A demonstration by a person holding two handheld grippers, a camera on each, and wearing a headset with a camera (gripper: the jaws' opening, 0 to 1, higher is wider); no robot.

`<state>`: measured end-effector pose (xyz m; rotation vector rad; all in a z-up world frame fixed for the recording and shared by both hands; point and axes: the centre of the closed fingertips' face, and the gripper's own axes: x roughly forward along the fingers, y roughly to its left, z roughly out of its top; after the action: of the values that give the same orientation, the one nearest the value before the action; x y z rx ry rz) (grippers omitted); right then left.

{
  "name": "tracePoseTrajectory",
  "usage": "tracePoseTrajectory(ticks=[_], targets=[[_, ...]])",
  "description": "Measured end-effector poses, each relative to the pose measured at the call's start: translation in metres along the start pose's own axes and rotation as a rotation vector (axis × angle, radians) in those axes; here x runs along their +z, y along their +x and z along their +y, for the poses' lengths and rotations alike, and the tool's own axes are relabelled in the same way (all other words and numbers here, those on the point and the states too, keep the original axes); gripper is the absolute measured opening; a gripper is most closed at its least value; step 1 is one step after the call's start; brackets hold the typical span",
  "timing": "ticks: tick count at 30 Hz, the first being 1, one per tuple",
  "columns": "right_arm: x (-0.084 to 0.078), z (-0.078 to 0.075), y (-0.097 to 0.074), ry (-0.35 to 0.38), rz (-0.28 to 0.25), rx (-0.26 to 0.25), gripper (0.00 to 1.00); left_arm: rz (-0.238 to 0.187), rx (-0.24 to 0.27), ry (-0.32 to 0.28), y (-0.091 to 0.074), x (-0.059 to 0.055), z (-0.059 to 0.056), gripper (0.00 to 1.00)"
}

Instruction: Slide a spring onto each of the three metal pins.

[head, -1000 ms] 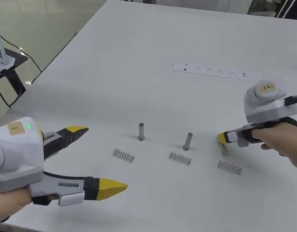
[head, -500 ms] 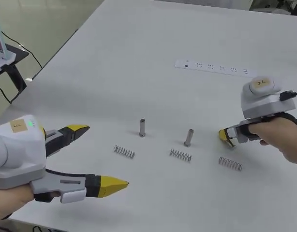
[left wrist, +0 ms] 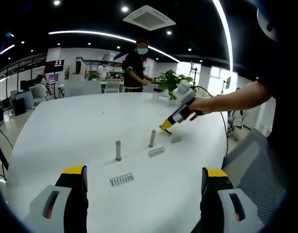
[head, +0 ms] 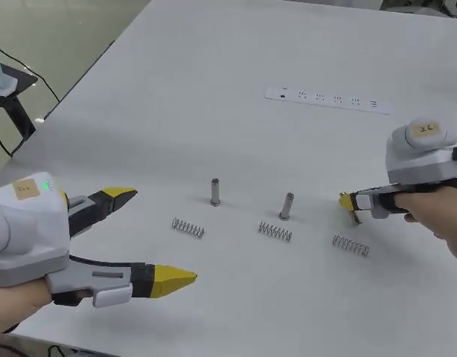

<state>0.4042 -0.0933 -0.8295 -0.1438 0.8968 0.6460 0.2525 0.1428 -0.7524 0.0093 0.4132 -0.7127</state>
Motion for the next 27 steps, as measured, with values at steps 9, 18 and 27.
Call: tracePoseTrajectory(ticks=[9,18,27], targets=[[0.005,0.001,-0.013,-0.029,-0.085,0.01,0.05,-0.005,-0.006,0.007,0.002,0.003,-0.001,0.95],[0.003,0.004,-0.019,-0.077,-0.12,-0.004,0.05,-0.003,-0.011,0.01,0.002,0.004,-0.004,0.95],[-0.004,0.008,-0.025,-0.131,-0.138,-0.023,0.06,-0.006,-0.011,0.012,0.002,0.005,-0.004,0.95]])
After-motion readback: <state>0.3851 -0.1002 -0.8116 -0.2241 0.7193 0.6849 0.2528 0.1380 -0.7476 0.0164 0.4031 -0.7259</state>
